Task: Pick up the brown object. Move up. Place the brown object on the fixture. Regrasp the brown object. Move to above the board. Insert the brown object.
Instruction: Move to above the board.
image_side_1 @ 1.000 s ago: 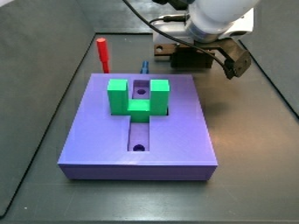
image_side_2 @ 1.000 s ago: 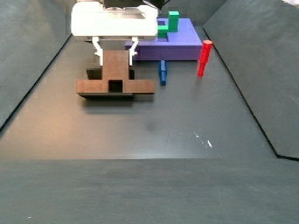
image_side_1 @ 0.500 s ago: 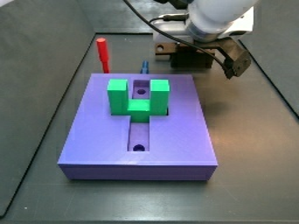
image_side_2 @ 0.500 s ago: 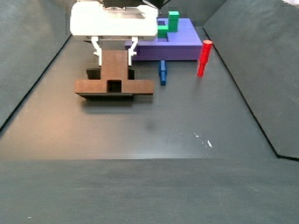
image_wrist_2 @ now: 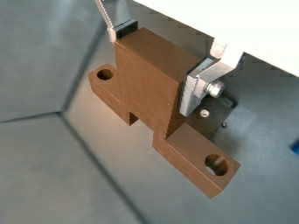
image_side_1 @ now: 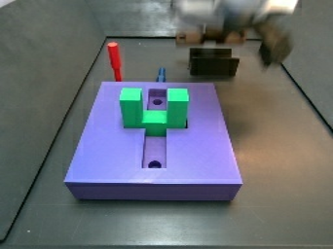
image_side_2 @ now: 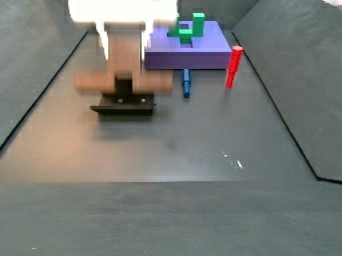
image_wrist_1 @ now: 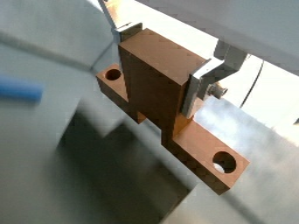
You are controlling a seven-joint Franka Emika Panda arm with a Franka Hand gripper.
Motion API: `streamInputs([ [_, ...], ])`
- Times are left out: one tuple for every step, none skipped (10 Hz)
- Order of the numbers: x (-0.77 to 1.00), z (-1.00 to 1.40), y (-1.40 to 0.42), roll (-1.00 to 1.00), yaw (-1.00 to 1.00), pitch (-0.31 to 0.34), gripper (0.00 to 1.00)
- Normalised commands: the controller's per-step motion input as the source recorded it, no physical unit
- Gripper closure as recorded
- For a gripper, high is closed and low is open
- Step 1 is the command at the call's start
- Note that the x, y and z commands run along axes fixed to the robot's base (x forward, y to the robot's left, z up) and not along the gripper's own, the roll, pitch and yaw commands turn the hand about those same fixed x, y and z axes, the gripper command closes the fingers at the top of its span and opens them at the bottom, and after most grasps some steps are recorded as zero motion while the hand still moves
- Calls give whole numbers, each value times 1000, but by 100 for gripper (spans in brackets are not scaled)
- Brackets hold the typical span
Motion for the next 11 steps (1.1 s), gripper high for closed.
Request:
streamInputs([
  [-40, 1400, -10, -52, 30, 7, 100],
  [-30, 1400, -15, -28, 28, 23, 100],
  [-20, 1400, -42, -6, 8, 36, 100],
  [-15, 1400, -38, -3, 7, 37, 100],
  [14, 838, -29, -3, 7, 53, 100],
  [38, 415, -29, 4, 12, 74, 100],
  [42, 256, -21, -1, 18, 92, 100],
  [37, 202, -23, -5, 22, 97, 100],
  [-839, 268, -1400, -1000, -108, 86, 100],
  [-856, 270, -1400, -1000, -106, 76, 100],
  [-916, 285, -1400, -1000, -95, 63, 100],
])
